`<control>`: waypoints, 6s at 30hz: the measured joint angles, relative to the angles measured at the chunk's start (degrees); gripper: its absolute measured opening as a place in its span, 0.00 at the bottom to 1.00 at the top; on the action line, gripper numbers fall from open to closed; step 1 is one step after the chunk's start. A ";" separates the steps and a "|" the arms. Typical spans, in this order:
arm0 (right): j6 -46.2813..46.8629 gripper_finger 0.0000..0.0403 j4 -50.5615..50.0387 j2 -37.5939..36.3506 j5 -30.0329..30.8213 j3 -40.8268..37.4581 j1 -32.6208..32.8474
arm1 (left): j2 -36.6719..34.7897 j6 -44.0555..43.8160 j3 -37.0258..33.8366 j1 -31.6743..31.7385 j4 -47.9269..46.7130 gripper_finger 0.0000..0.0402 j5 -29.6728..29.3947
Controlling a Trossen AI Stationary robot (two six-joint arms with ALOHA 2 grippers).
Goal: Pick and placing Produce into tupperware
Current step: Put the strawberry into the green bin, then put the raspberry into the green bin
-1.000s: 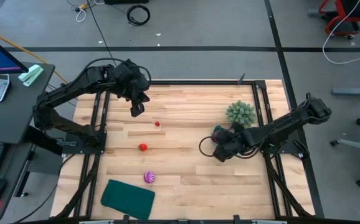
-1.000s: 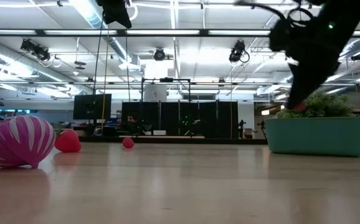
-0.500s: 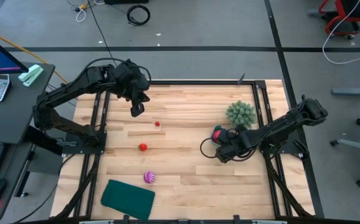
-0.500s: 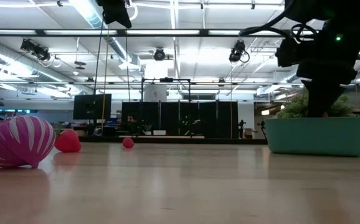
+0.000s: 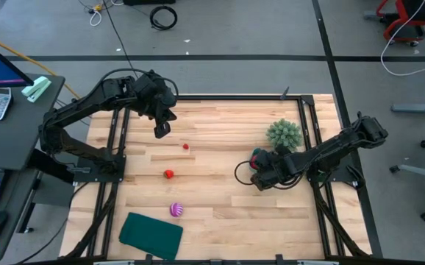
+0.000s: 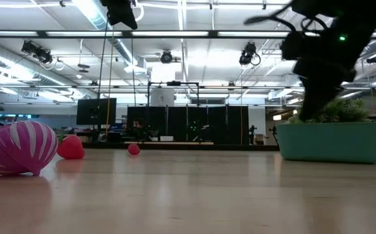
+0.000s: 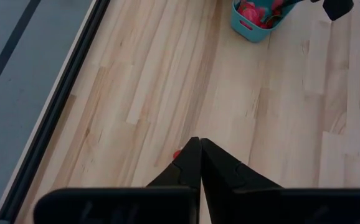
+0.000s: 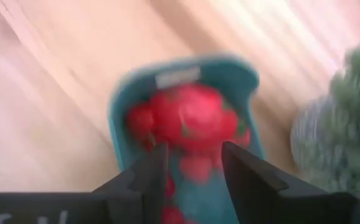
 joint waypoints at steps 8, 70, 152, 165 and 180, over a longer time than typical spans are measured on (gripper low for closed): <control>-21.73 0.40 28.12 -4.12 8.17 0.02 -4.59 | 0.00 -1.17 0.00 0.01 -2.18 0.05 0.00; -45.37 0.40 48.81 -13.09 0.33 0.04 -19.12 | -0.27 -35.43 -48.19 -32.59 21.62 0.40 -6.52; -49.50 0.40 37.35 -31.43 3.21 0.06 -17.85 | 52.96 -6.38 -0.26 -19.74 80.38 0.04 -0.74; -48.91 0.40 37.38 -31.08 3.17 0.06 -18.37 | 52.92 -6.34 -0.26 -19.45 79.28 0.03 -0.83; -48.89 0.40 37.35 -31.08 3.17 0.06 -18.37 | 52.89 -6.23 -0.26 -19.45 76.61 0.13 -0.83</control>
